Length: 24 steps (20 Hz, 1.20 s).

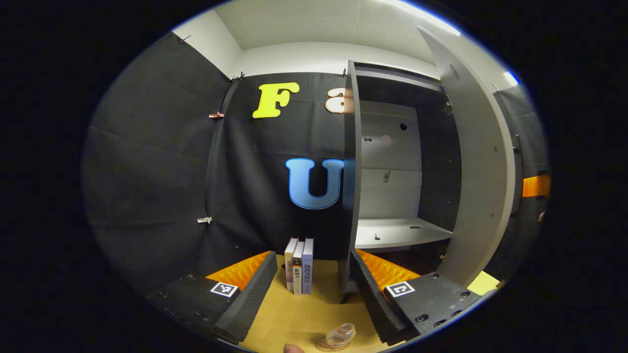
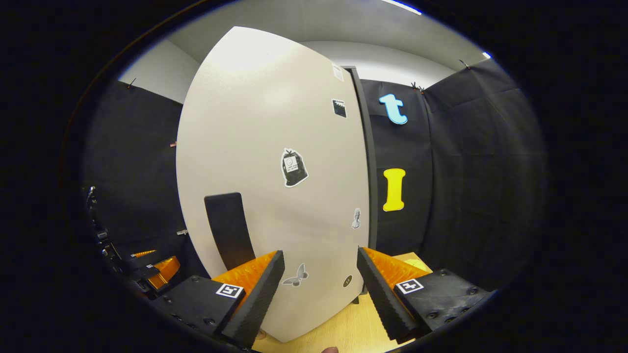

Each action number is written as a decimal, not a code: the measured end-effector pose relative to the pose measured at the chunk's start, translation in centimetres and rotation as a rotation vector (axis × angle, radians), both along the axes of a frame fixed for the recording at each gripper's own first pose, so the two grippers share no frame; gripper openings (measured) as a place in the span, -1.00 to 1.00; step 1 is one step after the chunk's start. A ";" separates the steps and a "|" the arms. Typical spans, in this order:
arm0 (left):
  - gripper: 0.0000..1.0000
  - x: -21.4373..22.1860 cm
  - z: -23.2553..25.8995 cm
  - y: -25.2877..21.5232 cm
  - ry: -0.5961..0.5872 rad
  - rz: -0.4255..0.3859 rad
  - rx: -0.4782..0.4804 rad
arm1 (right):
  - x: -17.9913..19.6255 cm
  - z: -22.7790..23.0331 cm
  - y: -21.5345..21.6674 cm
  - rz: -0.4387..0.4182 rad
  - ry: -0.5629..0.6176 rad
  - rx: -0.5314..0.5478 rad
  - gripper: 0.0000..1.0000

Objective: Open the cabinet door with the right hand, grasp the bottle in the cabinet with the left hand and place it on the coaster, then close the cabinet door with the right hand.

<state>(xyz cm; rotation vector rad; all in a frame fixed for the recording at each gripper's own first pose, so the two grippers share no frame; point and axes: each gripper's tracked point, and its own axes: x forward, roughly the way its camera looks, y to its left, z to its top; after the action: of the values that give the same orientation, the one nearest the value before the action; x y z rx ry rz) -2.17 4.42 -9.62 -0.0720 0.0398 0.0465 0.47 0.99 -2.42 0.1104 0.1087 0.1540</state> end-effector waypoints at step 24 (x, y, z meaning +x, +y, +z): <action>0.87 0.0 4.5 -4.5 0.001 -0.055 0.035 | -1.1 0.1 -3.8 -0.080 -0.066 -0.032 0.95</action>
<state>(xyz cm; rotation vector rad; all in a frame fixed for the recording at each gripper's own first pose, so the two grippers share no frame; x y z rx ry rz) -2.12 -0.12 -5.12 -0.0360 0.0417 -0.0081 -0.59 -2.77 -2.31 0.0777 0.0411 0.0759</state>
